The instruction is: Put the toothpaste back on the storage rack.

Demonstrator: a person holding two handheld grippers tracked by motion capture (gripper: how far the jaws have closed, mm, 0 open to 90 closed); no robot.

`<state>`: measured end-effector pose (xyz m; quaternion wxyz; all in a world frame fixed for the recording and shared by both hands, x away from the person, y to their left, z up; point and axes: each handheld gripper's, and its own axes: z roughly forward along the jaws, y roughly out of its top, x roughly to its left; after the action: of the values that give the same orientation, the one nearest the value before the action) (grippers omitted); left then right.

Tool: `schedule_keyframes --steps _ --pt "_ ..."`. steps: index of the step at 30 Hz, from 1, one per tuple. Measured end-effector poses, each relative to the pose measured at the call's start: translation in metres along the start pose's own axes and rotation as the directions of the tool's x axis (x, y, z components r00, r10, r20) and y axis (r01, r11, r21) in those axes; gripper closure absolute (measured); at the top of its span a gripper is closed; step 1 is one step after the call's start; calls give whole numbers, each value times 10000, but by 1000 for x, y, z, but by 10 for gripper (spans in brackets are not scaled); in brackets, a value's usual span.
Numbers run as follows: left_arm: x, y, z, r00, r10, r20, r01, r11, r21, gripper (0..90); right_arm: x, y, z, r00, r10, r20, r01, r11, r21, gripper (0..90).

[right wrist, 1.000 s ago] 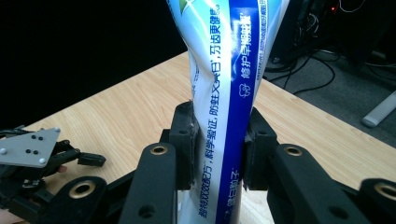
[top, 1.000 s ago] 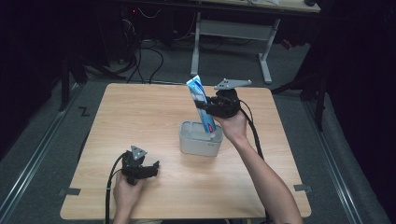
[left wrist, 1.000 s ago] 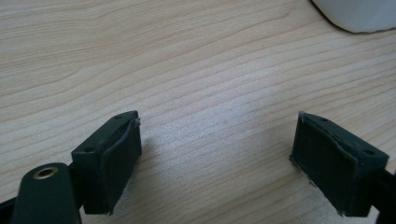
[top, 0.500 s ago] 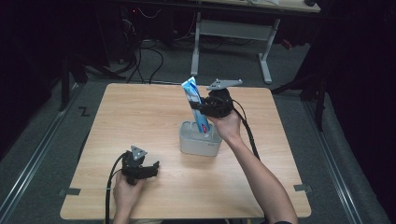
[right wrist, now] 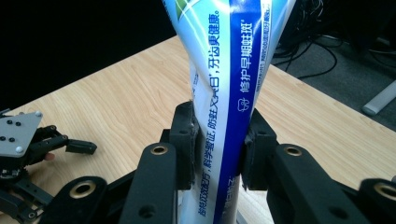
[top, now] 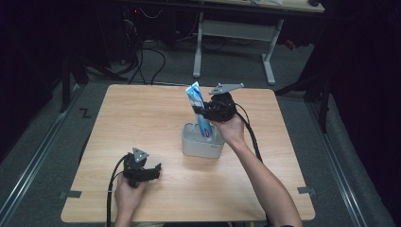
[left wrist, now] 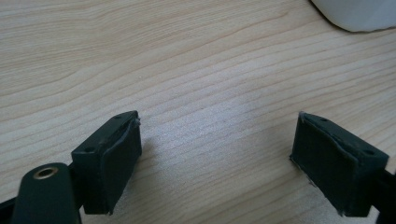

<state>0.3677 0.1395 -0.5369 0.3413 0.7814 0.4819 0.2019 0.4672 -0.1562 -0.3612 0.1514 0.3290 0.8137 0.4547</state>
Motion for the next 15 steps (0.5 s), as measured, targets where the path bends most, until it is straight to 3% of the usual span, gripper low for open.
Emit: schedule_keyframes --steps 15 --pt "0 0 0 10000 -20 18 20 10000 -14 161 1 -9 -1 10000 -71 65 68 9990 450 708"
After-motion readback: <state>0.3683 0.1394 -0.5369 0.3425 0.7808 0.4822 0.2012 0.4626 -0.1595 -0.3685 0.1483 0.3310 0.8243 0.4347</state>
